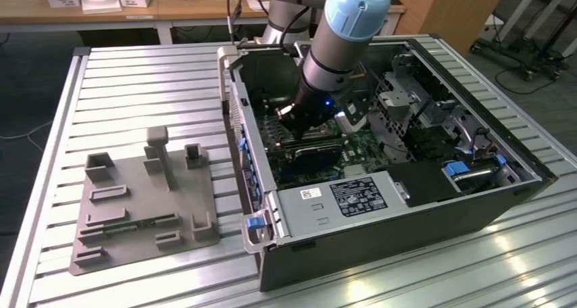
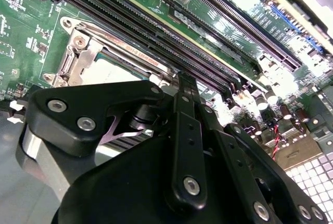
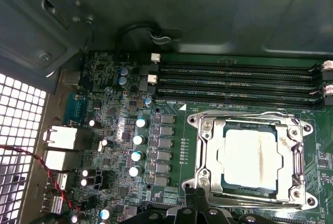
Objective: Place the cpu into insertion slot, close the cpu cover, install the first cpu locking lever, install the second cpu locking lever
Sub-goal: 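Install the second cpu locking lever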
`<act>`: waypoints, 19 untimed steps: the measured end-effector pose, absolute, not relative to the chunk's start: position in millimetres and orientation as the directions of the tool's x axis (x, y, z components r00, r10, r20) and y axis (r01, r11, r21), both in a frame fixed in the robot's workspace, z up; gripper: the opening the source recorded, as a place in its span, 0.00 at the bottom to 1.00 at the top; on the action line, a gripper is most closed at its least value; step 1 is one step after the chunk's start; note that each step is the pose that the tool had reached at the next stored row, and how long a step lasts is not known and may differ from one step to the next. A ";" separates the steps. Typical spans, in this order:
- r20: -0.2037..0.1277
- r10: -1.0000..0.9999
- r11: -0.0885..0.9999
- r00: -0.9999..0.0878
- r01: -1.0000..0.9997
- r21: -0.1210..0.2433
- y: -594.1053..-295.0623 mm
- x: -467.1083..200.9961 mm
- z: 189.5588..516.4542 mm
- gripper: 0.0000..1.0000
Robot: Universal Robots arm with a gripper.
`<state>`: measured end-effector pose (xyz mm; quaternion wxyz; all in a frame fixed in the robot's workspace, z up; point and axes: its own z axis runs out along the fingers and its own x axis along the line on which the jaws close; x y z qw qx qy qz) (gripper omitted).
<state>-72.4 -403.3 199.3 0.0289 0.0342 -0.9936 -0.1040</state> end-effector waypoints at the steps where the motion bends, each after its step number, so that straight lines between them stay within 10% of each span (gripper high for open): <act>1: 0.050 -0.074 0.976 -0.996 -0.062 0.209 -403.0 -72.4 199.3 0.10; 19: 0.050 -0.076 0.976 -0.996 -0.064 0.209 -400.5 -72.5 198.9 0.10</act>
